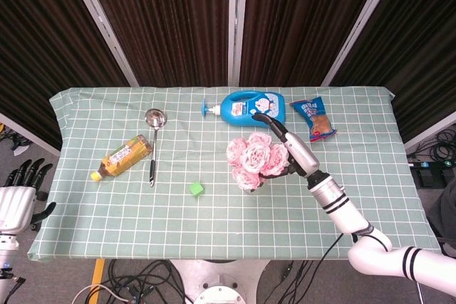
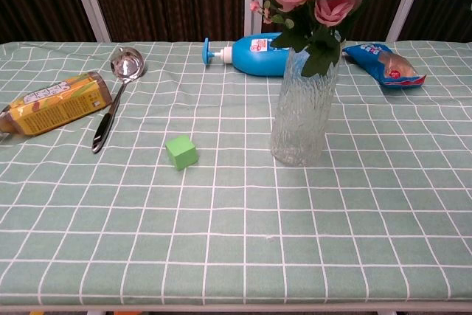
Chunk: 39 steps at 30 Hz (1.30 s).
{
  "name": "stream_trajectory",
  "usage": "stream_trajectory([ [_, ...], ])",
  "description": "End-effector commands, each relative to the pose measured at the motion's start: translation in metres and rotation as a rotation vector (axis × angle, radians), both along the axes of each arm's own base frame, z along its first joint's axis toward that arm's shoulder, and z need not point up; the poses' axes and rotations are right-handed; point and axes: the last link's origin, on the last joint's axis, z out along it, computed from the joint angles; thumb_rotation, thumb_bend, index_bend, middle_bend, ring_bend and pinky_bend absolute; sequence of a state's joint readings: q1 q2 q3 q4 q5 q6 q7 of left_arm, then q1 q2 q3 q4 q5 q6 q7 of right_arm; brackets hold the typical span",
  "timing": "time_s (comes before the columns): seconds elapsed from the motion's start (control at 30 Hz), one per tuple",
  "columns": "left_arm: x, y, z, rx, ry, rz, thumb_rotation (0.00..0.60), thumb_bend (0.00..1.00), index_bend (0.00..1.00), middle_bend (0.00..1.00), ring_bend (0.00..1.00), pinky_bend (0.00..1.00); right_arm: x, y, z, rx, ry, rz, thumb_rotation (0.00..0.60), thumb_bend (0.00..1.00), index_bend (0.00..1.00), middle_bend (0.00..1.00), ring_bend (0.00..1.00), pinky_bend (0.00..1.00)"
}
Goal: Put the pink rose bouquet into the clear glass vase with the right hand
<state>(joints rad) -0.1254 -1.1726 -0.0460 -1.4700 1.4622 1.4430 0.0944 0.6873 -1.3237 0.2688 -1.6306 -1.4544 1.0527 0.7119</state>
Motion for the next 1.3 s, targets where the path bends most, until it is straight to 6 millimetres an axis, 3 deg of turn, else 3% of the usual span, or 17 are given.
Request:
stream_trajectory([
  [0.03, 0.001, 0.000, 0.000, 0.001, 0.000, -0.001, 0.600, 0.21, 0.14, 0.08, 0.04, 0.19, -0.010, 0.006, 0.015, -0.034, 0.066, 0.008, 0.600, 0.00, 0.00, 0.04, 0.00, 0.00],
  [0.27, 0.002, 0.001, -0.001, 0.001, 0.000, -0.003, 0.600, 0.21, 0.14, 0.08, 0.04, 0.19, -0.060, 0.026, 0.054, -0.209, 0.411, -0.040, 0.600, 0.00, 0.00, 0.00, 0.00, 0.00],
  [0.5, 0.008, 0.003, -0.003, 0.001, 0.004, -0.013, 0.600, 0.21, 0.14, 0.08, 0.04, 0.19, -0.118, 0.067, 0.085, -0.380, 0.768, -0.145, 0.600, 0.00, 0.00, 0.00, 0.00, 0.00],
  [0.63, 0.011, 0.005, -0.003, -0.001, 0.005, -0.019, 0.600, 0.21, 0.14, 0.08, 0.04, 0.19, -0.151, 0.096, 0.092, -0.482, 0.953, -0.209, 0.600, 0.00, 0.00, 0.00, 0.00, 0.00],
  [0.83, 0.013, 0.006, -0.003, -0.003, 0.004, -0.021, 0.600, 0.21, 0.14, 0.08, 0.04, 0.19, -0.193, 0.127, 0.095, -0.595, 1.054, -0.279, 0.600, 0.00, 0.00, 0.00, 0.00, 0.00],
  [1.0, 0.011, 0.003, -0.005, -0.001, 0.004, -0.012, 0.600, 0.21, 0.14, 0.08, 0.04, 0.19, -0.209, 0.137, 0.103, -0.616, 1.087, -0.327, 0.600, 0.00, 0.00, 0.00, 0.00, 0.00],
  [1.3, 0.013, 0.005, -0.008, -0.004, -0.005, -0.026, 0.600, 0.21, 0.14, 0.08, 0.04, 0.19, -0.212, 0.139, 0.103, -0.610, 1.068, -0.340, 0.600, 0.00, 0.00, 0.00, 0.00, 0.00],
])
